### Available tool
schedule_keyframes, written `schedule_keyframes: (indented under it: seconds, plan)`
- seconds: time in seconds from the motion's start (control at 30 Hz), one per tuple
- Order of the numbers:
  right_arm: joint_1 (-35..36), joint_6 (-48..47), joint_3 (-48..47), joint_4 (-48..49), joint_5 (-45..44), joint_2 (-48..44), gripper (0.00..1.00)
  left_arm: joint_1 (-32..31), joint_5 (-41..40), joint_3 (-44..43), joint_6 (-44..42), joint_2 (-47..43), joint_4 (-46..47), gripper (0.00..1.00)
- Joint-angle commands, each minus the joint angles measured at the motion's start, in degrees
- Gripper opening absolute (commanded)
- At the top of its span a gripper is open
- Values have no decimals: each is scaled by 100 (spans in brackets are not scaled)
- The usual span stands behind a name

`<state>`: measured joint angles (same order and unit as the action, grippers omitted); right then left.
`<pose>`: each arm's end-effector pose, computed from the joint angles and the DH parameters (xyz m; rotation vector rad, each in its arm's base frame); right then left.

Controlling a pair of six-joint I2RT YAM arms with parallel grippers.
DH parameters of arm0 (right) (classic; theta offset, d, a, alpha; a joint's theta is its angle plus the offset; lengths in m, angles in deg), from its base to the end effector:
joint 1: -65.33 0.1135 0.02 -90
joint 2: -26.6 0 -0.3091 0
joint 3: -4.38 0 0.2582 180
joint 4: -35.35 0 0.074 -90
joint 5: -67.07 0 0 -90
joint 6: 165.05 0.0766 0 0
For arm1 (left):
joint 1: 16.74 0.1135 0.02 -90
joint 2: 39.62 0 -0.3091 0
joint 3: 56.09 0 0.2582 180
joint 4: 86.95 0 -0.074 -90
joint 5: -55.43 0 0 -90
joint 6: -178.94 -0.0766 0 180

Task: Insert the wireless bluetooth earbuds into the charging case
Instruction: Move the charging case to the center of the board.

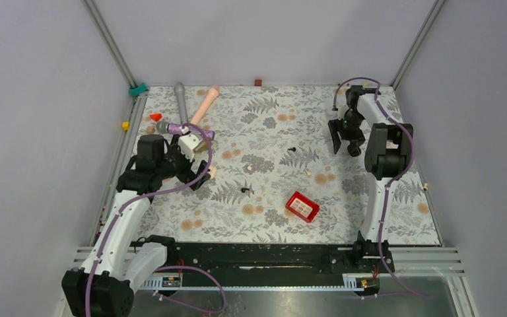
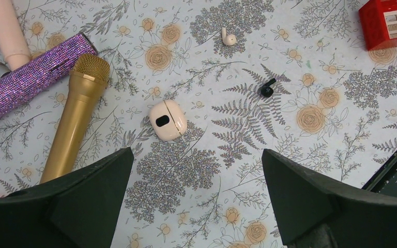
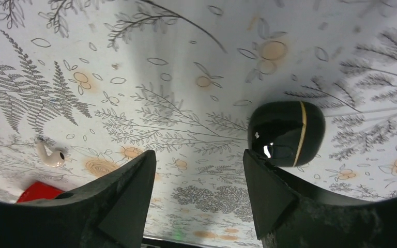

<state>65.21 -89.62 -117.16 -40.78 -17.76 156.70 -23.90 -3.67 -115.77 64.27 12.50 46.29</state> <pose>0.4883 0.0059 0.1619 -0.3881 3.0110 0.1179 0.1880 -0.0633 0.3031 0.8639 1.9971 -0.4334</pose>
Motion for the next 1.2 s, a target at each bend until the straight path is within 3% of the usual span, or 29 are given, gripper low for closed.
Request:
schedule_keyframes:
  seconds: [0.0,0.3,0.47,0.73,1.0,1.17]
  plan:
    - [-319,434,26,234,388,-633,72,42,154,27,-95,-44,210,99]
    - [-856,1245,-117,498,1090,-688,74,39,142,18,-106,11,212,99]
    - [-882,1645,-258,602,589,-469,78,39,149,7,-106,62,212,98]
    - [-893,2307,-569,275,605,91,86,39,197,11,-109,14,205,99]
    - [-885,2424,-478,242,331,75,99,39,153,-31,-141,180,173,99]
    - [-871,2378,-288,261,330,-29,99,39,205,-88,-160,202,74,99]
